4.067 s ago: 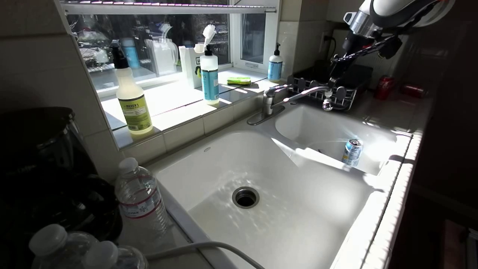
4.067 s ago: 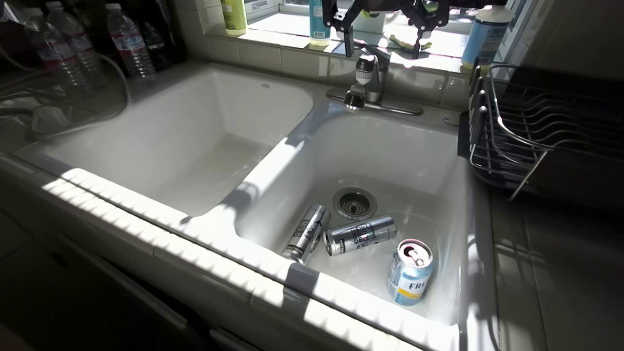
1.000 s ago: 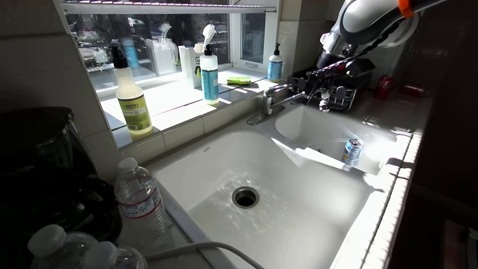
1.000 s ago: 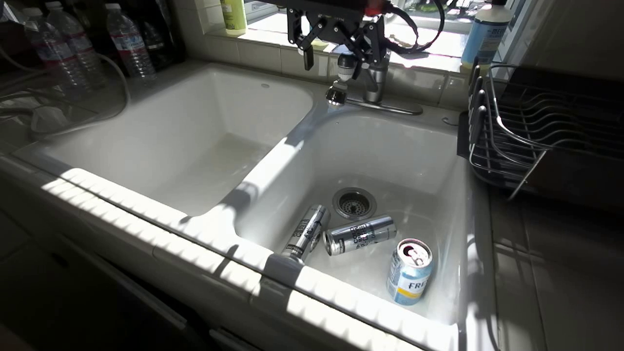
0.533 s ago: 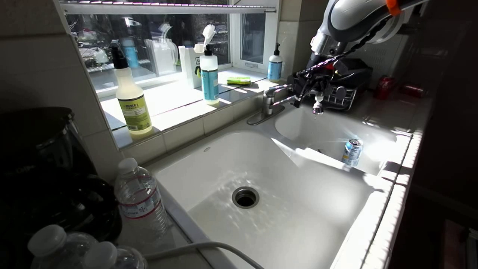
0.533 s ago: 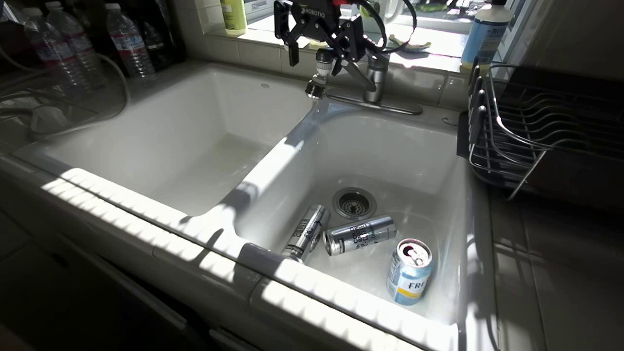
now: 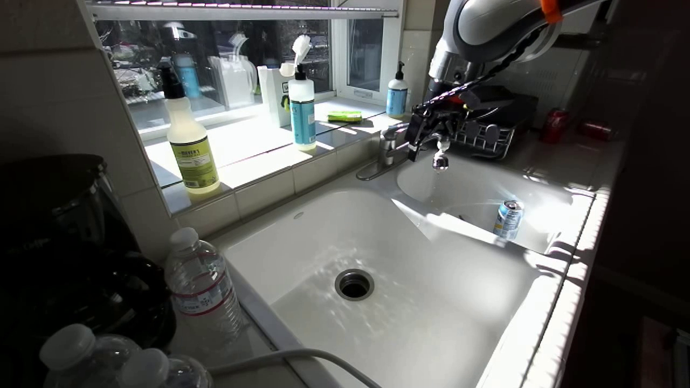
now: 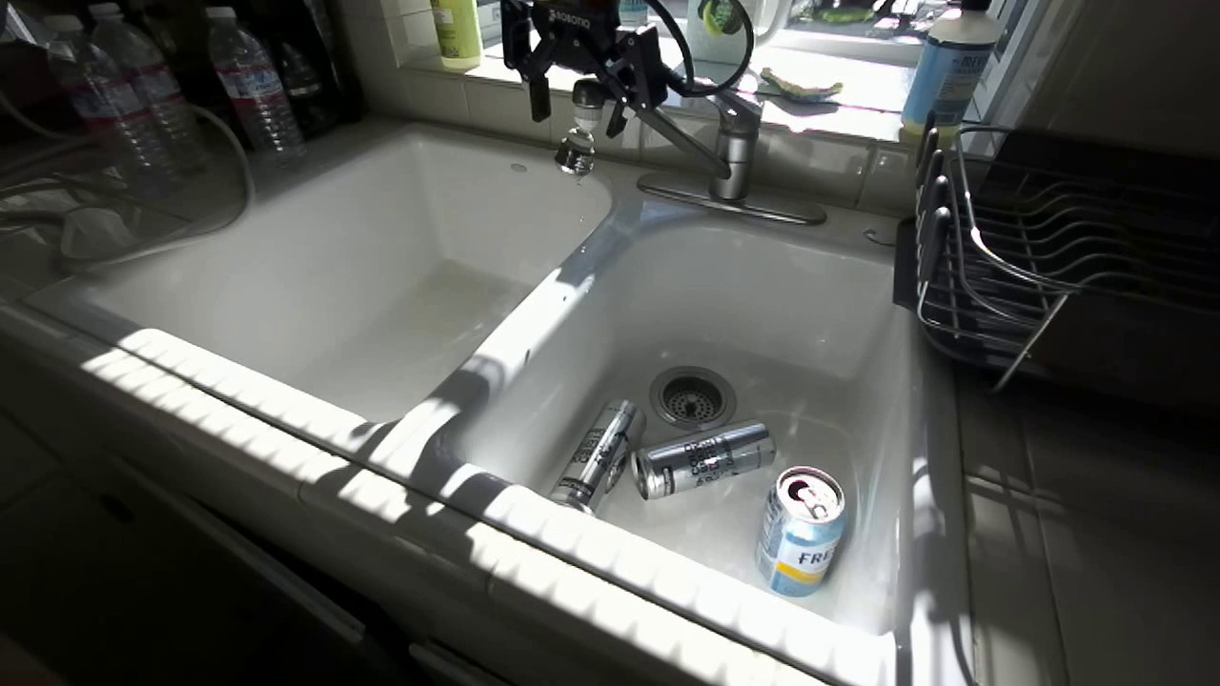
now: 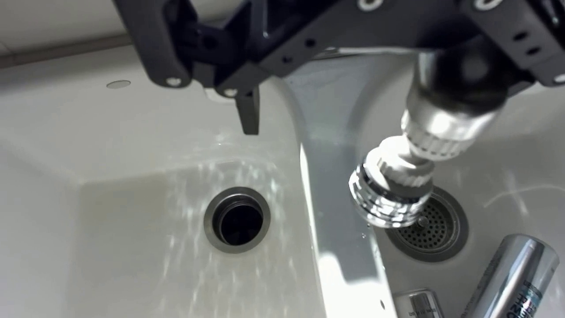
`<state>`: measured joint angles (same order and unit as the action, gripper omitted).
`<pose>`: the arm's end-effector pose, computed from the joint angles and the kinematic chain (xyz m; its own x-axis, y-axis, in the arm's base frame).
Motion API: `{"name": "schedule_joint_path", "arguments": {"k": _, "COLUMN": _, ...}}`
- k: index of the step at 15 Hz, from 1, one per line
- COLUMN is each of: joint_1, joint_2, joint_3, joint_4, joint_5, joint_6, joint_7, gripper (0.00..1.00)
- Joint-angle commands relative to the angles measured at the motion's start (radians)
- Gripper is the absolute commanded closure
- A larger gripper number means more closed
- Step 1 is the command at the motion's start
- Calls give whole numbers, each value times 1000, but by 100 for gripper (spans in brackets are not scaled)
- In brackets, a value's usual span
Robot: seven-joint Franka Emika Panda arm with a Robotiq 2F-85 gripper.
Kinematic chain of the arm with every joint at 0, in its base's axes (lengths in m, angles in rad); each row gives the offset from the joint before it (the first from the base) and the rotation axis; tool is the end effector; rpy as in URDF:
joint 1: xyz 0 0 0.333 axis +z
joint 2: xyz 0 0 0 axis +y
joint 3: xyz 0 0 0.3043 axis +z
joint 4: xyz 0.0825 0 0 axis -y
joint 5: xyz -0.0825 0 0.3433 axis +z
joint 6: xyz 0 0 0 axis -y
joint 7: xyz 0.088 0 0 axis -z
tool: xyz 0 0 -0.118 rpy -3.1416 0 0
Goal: Push the faucet to the left side of the sink.
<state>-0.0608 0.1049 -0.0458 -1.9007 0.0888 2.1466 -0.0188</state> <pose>0.5612 -0.0548 0.4530 0.9810 -0.1338 0.1403 -0.1245 -0.9895 -0.0730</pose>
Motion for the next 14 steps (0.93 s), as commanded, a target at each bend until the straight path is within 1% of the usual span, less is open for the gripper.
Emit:
{"name": "schedule_joint_path", "arguments": {"k": 1, "joint_1": 38, "joint_2": 64, "joint_3": 33, "joint_4": 81, "joint_5": 8, "joint_6": -13, "joint_7": 52, "gripper": 0}}
{"name": "schedule_joint_path", "arguments": {"k": 6, "joint_1": 54, "joint_2": 86, "joint_3": 44, "joint_4": 123, "joint_5": 5, "joint_6": -18, "joint_7": 101, "gripper": 0}}
{"name": "schedule_joint_path", "arguments": {"k": 14, "joint_1": 74, "joint_2": 125, "joint_3": 55, "joint_4": 179, "joint_5": -2, "joint_6": -18, "joint_7": 132, "gripper": 0}}
